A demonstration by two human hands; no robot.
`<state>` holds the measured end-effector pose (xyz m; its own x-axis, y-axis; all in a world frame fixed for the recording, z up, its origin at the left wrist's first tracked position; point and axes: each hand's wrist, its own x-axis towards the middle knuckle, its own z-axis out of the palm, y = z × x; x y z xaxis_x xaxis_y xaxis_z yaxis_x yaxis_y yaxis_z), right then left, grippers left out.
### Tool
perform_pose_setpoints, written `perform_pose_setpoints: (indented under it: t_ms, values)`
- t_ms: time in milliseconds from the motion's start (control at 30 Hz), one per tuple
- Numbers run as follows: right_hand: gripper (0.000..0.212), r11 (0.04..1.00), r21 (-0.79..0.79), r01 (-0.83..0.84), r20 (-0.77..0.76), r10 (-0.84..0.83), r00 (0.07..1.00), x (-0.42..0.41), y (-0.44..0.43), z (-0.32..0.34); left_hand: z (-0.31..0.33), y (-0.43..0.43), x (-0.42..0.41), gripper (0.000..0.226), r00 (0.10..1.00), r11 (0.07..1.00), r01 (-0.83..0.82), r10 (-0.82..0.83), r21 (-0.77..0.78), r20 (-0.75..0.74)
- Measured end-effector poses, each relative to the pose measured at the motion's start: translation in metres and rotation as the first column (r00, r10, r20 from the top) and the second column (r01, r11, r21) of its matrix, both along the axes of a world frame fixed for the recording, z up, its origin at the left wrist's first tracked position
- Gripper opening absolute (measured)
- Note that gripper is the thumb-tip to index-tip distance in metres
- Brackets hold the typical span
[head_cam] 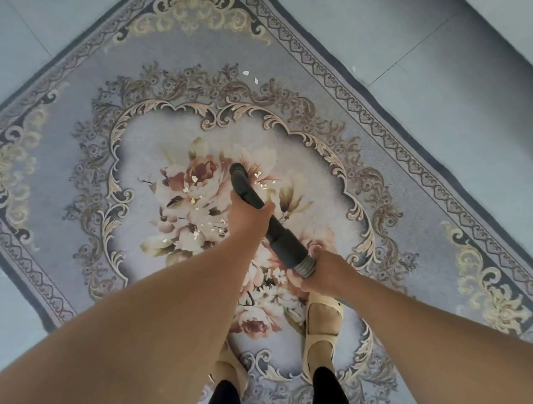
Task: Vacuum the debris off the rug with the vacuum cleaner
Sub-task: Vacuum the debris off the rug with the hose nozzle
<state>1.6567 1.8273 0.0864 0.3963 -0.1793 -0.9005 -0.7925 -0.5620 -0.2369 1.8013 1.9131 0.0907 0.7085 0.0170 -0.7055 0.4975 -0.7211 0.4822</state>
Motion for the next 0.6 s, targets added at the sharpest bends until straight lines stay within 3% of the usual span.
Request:
perform_pose_setpoints:
  t_ms: [167,367,600]
  values:
    - [0.017,0.999,0.000,-0.045,-0.084,0.045,0.995,-0.058,-0.025,0.015,0.007,-0.018,-0.057,0.070,0.997,0.999,-0.016,0.012,-0.049,-0.078]
    - [0.025,0.999,0.001,-0.053,-0.112,0.053,0.992,-0.081,-0.041,0.020,0.010,-0.027,-0.089,0.073,0.993,0.997,-0.057,0.050,-0.061,-0.106]
    - [0.048,0.998,-0.002,0.056,0.040,-0.056,0.998,-0.015,-0.017,0.000,-0.001,-0.014,-0.014,0.061,1.000,1.000,0.022,-0.022,-0.001,0.020]
